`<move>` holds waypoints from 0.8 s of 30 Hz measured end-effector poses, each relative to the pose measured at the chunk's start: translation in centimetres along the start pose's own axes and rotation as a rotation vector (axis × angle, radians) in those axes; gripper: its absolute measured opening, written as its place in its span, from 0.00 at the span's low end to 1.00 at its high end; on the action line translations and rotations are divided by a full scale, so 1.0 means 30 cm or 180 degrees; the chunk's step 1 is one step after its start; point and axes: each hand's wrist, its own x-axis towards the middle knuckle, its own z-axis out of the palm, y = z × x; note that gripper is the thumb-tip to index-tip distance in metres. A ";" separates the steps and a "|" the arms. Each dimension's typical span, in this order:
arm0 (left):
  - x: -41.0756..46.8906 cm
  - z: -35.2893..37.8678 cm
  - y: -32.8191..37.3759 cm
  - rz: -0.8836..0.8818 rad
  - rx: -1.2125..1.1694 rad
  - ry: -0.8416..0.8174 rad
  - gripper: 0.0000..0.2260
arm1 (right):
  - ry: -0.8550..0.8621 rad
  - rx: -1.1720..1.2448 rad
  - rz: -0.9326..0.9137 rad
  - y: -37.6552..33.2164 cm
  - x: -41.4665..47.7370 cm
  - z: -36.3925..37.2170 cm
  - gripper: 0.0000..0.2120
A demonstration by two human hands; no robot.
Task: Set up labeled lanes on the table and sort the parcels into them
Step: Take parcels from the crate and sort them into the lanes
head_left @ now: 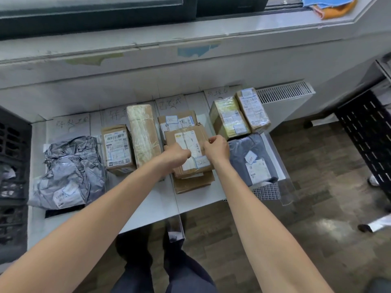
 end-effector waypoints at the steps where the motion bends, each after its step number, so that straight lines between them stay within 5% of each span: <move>1: -0.003 0.005 -0.005 0.0005 0.0004 0.0013 0.22 | 0.0013 0.0007 0.0007 0.004 -0.007 0.002 0.12; 9: -0.016 -0.012 0.012 0.0157 0.0434 0.0261 0.23 | 0.0121 -0.0225 -0.0218 -0.029 -0.052 -0.022 0.21; 15: -0.100 -0.200 -0.014 0.0997 0.1889 0.1890 0.27 | 0.0185 -0.0802 -0.1412 -0.213 -0.112 -0.015 0.23; 19: -0.163 -0.422 -0.110 0.0505 0.2844 0.2190 0.28 | 0.0103 -0.1280 -0.2147 -0.403 -0.191 0.065 0.25; 24: -0.312 -0.703 -0.306 -0.0022 0.2788 0.2478 0.29 | -0.0019 -0.1511 -0.2867 -0.687 -0.369 0.257 0.28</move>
